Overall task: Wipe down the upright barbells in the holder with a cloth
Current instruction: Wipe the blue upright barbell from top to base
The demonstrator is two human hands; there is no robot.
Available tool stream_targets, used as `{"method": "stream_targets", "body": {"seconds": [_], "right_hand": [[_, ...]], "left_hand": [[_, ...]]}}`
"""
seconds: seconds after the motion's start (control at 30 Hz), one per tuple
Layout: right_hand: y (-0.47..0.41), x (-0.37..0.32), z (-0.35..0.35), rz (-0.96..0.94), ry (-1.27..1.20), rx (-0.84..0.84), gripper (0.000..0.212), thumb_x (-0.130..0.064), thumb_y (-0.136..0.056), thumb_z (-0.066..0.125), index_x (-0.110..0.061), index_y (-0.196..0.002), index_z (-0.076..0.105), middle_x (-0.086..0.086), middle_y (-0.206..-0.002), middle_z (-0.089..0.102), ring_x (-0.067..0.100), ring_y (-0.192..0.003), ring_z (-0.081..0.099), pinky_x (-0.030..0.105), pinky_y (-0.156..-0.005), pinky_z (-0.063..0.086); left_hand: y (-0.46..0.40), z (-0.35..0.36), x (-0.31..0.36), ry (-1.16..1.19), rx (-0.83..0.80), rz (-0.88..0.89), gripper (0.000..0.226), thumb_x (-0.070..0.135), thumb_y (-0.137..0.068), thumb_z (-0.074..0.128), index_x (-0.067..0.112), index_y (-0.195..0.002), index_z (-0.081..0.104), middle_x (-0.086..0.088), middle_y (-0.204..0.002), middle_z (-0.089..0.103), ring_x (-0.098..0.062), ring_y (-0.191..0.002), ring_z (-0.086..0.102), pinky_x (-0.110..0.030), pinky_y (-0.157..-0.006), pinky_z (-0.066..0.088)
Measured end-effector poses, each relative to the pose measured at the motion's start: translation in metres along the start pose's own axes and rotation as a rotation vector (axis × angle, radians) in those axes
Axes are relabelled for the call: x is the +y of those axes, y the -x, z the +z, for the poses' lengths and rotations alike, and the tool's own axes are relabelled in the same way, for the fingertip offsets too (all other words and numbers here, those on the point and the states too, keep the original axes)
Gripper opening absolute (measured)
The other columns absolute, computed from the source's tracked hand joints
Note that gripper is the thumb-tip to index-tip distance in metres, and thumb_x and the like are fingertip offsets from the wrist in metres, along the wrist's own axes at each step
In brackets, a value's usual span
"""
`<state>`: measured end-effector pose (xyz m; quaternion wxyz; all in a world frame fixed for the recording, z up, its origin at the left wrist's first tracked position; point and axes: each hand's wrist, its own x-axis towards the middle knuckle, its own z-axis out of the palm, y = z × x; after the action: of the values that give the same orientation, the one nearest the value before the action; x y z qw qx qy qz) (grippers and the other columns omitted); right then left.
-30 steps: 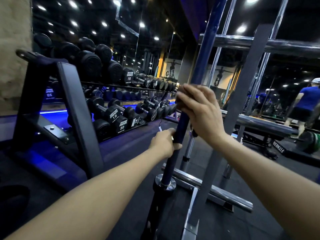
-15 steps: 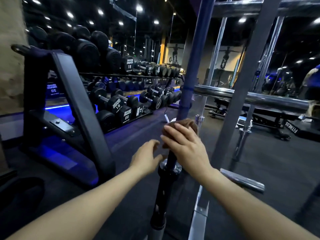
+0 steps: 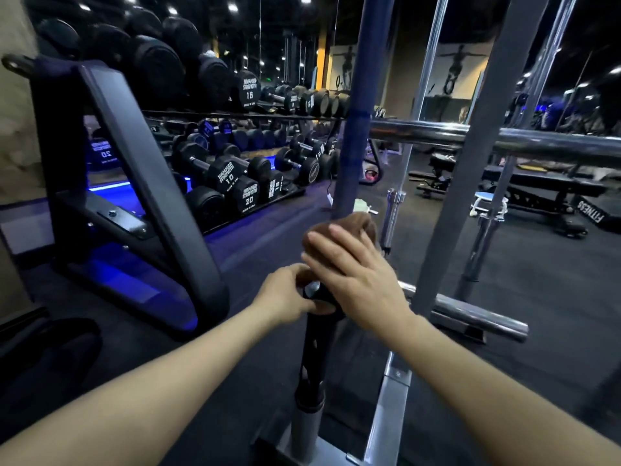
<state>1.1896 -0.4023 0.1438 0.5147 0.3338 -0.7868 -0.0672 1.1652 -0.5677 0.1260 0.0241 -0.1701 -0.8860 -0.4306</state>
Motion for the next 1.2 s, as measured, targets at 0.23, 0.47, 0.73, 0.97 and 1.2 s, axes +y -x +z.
{"method": "stream_targets", "body": {"seconds": [0.23,0.47,0.73,0.97,1.2], "right_hand": [[0.034,-0.003,0.005,-0.08,-0.065,-0.045,0.042,-0.019,-0.106,0.028,-0.021,-0.117,0.068,0.0,-0.132,0.06,0.025,-0.124,0.043,0.044,-0.106,0.035],[0.036,0.001,-0.014,0.018,-0.165,-0.003,0.051,-0.02,-0.107,0.021,-0.02,-0.11,0.072,0.002,-0.124,0.064,0.025,-0.114,0.047,0.034,-0.09,0.052],[0.018,0.009,-0.005,0.198,-0.295,0.185,0.027,-0.008,-0.083,0.07,-0.02,-0.108,0.074,-0.003,-0.129,0.05,0.028,-0.107,0.048,0.041,-0.093,0.048],[0.045,0.012,-0.019,0.17,-0.423,-0.071,0.029,-0.024,-0.088,0.055,-0.025,-0.112,0.071,0.0,-0.127,0.06,0.029,-0.1,0.055,0.039,-0.08,0.054],[0.067,0.027,-0.036,0.422,-0.519,-0.2,0.026,-0.017,-0.084,0.061,-0.029,-0.107,0.065,-0.014,-0.111,0.066,0.014,-0.098,0.06,0.01,-0.086,0.038]], "left_hand": [[0.004,0.0,0.004,-0.028,0.013,0.032,0.041,0.023,-0.059,0.086,0.026,-0.093,0.065,0.009,-0.08,0.066,-0.007,-0.077,0.058,-0.021,-0.069,0.046],[0.005,-0.001,0.005,0.003,-0.011,0.01,0.049,0.028,-0.058,0.088,0.031,-0.102,0.066,0.016,-0.087,0.068,0.002,-0.081,0.06,-0.006,-0.064,0.039],[0.007,-0.006,0.007,0.023,-0.031,-0.028,0.054,0.023,-0.057,0.089,0.028,-0.106,0.066,0.018,-0.093,0.068,0.004,-0.086,0.06,-0.01,-0.075,0.042],[0.006,-0.001,0.008,0.071,-0.01,-0.056,0.063,0.023,-0.053,0.092,0.023,-0.111,0.067,0.011,-0.1,0.072,-0.004,-0.098,0.065,-0.022,-0.089,0.05],[0.009,0.0,0.013,0.09,-0.008,-0.089,0.07,0.021,-0.055,0.091,0.019,-0.119,0.063,0.009,-0.11,0.067,-0.006,-0.104,0.061,-0.022,-0.096,0.046]]}}
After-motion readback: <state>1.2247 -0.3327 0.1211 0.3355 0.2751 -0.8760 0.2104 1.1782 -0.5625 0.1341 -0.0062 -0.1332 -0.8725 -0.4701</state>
